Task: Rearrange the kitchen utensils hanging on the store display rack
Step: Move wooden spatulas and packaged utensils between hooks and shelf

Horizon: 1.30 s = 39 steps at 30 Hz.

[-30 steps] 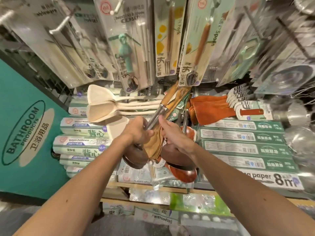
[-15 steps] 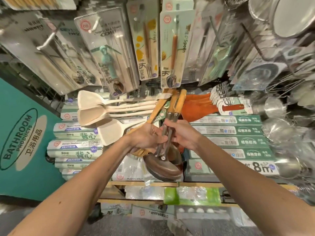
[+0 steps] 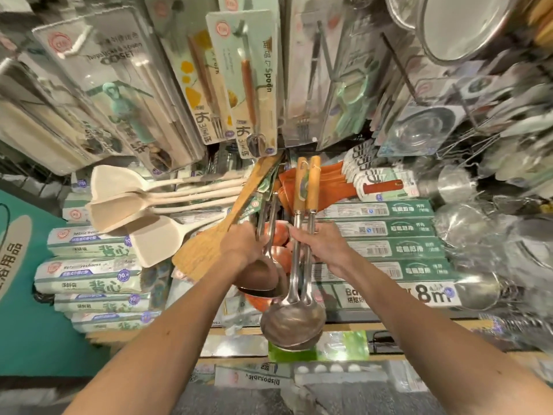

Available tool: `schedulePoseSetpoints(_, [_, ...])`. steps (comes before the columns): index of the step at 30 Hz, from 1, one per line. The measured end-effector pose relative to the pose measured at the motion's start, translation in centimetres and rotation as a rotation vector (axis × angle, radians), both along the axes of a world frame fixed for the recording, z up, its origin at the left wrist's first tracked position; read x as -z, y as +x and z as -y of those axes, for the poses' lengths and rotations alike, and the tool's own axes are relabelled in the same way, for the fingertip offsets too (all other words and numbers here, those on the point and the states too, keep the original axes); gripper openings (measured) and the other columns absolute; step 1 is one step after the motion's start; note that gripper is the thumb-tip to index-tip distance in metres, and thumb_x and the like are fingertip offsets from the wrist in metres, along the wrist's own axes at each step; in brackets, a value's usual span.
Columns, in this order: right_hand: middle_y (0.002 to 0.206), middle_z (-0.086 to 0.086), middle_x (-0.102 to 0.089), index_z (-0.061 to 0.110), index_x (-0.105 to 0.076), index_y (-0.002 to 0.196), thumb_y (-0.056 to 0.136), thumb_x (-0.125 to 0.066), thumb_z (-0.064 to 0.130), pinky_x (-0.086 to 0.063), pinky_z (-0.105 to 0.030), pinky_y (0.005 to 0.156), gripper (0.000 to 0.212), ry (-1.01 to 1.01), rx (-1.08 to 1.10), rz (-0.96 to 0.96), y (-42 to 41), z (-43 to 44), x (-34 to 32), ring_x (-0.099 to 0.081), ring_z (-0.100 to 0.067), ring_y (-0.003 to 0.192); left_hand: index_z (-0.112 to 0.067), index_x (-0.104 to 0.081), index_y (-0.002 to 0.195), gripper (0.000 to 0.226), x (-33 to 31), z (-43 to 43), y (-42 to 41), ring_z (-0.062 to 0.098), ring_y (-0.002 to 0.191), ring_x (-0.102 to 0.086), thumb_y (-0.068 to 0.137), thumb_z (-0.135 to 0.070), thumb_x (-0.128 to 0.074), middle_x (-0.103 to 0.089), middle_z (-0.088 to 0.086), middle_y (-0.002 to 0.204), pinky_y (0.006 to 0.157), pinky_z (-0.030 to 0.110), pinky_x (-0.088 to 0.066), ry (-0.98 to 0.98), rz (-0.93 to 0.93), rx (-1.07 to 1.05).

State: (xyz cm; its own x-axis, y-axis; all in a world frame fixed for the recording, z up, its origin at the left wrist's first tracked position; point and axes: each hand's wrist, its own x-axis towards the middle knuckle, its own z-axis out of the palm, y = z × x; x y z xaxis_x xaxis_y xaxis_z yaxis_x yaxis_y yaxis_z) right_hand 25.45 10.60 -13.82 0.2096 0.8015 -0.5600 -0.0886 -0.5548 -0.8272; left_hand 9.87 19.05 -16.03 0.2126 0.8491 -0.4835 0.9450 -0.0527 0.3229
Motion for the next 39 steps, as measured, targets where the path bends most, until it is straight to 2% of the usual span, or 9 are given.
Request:
schedulePoseSetpoints(3, [0.078, -0.005, -0.077, 0.007, -0.072, 0.097, 0.091, -0.069, 0.022, -0.056, -0.047, 0.084, 0.016, -0.039, -0.031, 0.026, 0.4, 0.1, 0.8, -0.073, -0.032, 0.091, -0.009, -0.057, 0.114, 0.036, 0.7, 0.0, 0.9, 0.034, 0.113, -0.061, 0.096, -0.039, -0.062, -0.061, 0.013, 0.117, 0.089, 0.039, -0.047, 0.055, -0.125, 0.009])
schedulePoseSetpoints(6, [0.078, -0.007, -0.077, 0.005, -0.07, 0.097, 0.089, -0.071, 0.022, -0.052, -0.056, 0.085, 0.019, -0.054, -0.026, 0.007, 0.8, 0.3, 1.1, -0.071, -0.032, 0.081, -0.011, -0.053, 0.121, 0.032, 0.9, 0.1, 1.7, 0.034, 0.117, -0.059, 0.096, -0.028, -0.063, -0.059, 0.015, 0.125, 0.092, 0.039, -0.047, 0.085, -0.183, 0.012])
schedulePoseSetpoints(9, [0.078, -0.009, -0.077, 0.005, -0.07, 0.095, 0.09, -0.071, 0.023, -0.051, -0.043, 0.068, 0.019, -0.044, -0.025, -0.006, 1.5, 0.4, 1.1, -0.069, -0.019, 0.066, -0.01, -0.058, 0.117, 0.027, 0.5, 0.0, 2.0, 0.034, 0.11, -0.061, 0.096, -0.027, -0.06, -0.064, 0.016, 0.117, 0.086, 0.038, -0.048, 0.073, -0.102, -0.044])
schedulePoseSetpoints(13, [0.088, -0.014, -0.076, 0.005, -0.067, 0.096, 0.092, -0.068, 0.022, -0.056, -0.04, 0.079, 0.017, -0.023, -0.013, -0.021, 2.0, 0.8, 0.7, -0.074, -0.025, 0.083, -0.007, -0.057, 0.113, 0.025, -1.5, 0.0, 1.4, 0.029, 0.1, -0.06, 0.096, -0.025, -0.06, -0.063, 0.011, 0.107, 0.078, 0.033, -0.048, -0.051, 0.021, -0.038])
schedulePoseSetpoints(18, [0.079, -0.005, -0.075, 0.008, -0.067, 0.083, 0.094, -0.064, 0.021, -0.043, -0.026, 0.071, 0.017, 0.016, -0.06, -0.001, 1.5, 2.3, -1.2, -0.07, -0.007, 0.072, -0.01, -0.061, 0.068, 0.026, -5.6, 2.0, -0.7, 0.02, 0.062, -0.061, 0.094, -0.007, -0.058, -0.063, 0.004, 0.065, 0.056, 0.026, -0.045, -0.18, 0.265, 0.01])
schedulePoseSetpoints(21, [0.074, -0.004, -0.074, 0.007, -0.067, 0.079, 0.095, -0.062, 0.024, -0.044, -0.031, 0.072, 0.023, 0.032, -0.084, 0.039, 0.7, 4.0, -2.5, -0.067, -0.02, 0.072, -0.002, -0.059, 0.073, 0.024, -9.0, 5.3, -2.3, 0.005, 0.048, -0.061, 0.097, -0.002, -0.054, -0.064, 0.003, 0.056, 0.053, 0.02, -0.047, -0.271, 0.354, 0.011])
schedulePoseSetpoints(26, [0.06, -0.005, -0.06, 0.01, -0.064, 0.071, 0.097, -0.059, 0.019, -0.041, -0.022, 0.049, 0.028, 0.064, -0.025, 0.032, -1.5, 7.4, -5.0, -0.052, -0.013, 0.048, -0.005, -0.061, 0.084, 0.019, -12.8, 11.2, -5.3, 0.003, 0.049, -0.049, 0.099, -0.015, -0.057, -0.056, -0.005, 0.059, 0.047, 0.011, -0.037, -0.208, 0.365, 0.032])
schedulePoseSetpoints(34, [0.055, -0.004, -0.059, 0.002, -0.071, 0.084, 0.094, -0.063, 0.021, -0.038, -0.021, 0.05, 0.023, 0.211, 0.046, 0.078, -5.9, 16.9, -10.9, -0.05, -0.011, 0.048, -0.015, -0.049, 0.075, 0.024, -17.5, 23.8, -9.0, 0.001, 0.042, -0.046, 0.096, -0.009, -0.061, -0.054, -0.003, 0.053, 0.048, 0.017, -0.039, -0.066, 0.635, -0.051])
schedulePoseSetpoints(39, [0.052, 0.008, -0.064, 0.011, -0.071, 0.077, 0.099, -0.057, 0.023, -0.043, -0.02, 0.055, 0.028, 0.348, 0.06, 0.189, -7.3, 25.3, -16.0, -0.056, -0.002, 0.048, -0.009, -0.048, 0.081, 0.02, -18.7, 33.2, -11.1, 0.021, 0.059, -0.058, 0.096, 0.002, -0.055, -0.066, 0.009, 0.065, 0.056, 0.029, -0.046, -0.116, 0.856, -0.121])
